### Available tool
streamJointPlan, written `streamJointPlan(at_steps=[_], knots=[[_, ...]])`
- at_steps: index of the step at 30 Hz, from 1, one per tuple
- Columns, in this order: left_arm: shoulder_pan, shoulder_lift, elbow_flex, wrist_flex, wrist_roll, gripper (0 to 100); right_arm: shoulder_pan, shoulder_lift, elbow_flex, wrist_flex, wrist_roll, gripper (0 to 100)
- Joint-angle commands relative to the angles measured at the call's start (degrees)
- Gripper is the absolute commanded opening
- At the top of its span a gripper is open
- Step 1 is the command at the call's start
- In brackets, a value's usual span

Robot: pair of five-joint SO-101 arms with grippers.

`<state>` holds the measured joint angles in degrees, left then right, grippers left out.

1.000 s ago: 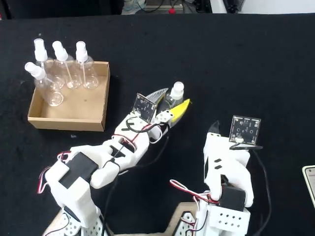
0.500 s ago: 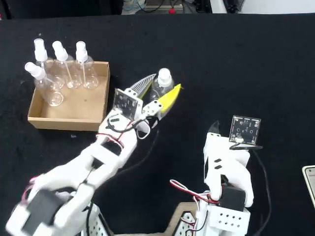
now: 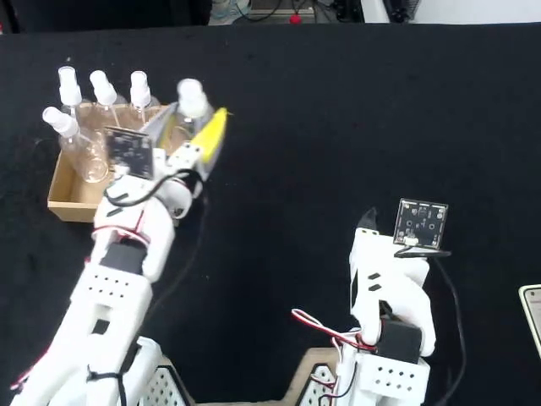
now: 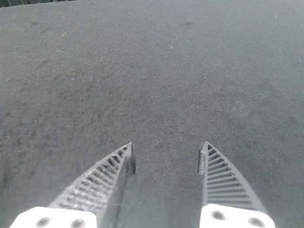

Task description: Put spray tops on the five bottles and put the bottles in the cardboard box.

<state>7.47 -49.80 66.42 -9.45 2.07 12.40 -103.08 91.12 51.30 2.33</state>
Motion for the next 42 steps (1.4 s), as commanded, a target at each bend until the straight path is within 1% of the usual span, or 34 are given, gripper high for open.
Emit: streamJointPlan(at_steps=[1, 5, 7, 9, 12, 14, 18, 20, 21, 24, 42], knots=[[-6.1, -4.1, -0.1, 6.0, -0.2, 21, 0.6, -4.8, -0.6, -1.8, -0.4, 20.8], [-10.0, -6.5, 0.0, 13.3, -0.1, 21, 0.6, -4.8, -0.6, -1.8, -0.4, 20.8], [-10.8, -7.4, 0.1, 15.1, -0.1, 21, 0.6, -4.8, -0.6, -1.8, -0.4, 20.8], [-11.6, -8.1, 1.7, 14.9, -0.1, 21, 0.6, -4.8, -0.6, -1.8, -0.4, 20.8], [-12.0, -8.3, 6.4, 9.5, -0.1, 21, 0.6, -4.8, -0.6, -1.6, -0.4, 20.8], [-12.0, -8.2, 11.1, 3.4, -0.4, 21, 0.6, -4.8, -0.6, -1.5, -0.4, 20.8], [-12.0, -8.5, 20.6, -11.2, -0.2, 21, 0.6, -4.8, -0.6, -1.4, -0.4, 20.8], [-12.0, -8.5, 23.5, -16.2, -0.1, 21, 0.6, -4.8, -0.6, -1.4, -0.5, 20.8], [-12.0, -8.4, 24.3, -17.3, -0.1, 21, 0.6, -4.8, -0.6, -1.4, -0.5, 20.8], [-12.0, -8.1, 24.4, -16.4, 0.0, 21, 0.6, -4.8, -0.6, -1.4, -0.5, 20.8], [-12.0, -7.9, 24.7, -17.0, 0.0, 21, 0.6, -4.8, -0.4, -1.4, -0.5, 20.8]])
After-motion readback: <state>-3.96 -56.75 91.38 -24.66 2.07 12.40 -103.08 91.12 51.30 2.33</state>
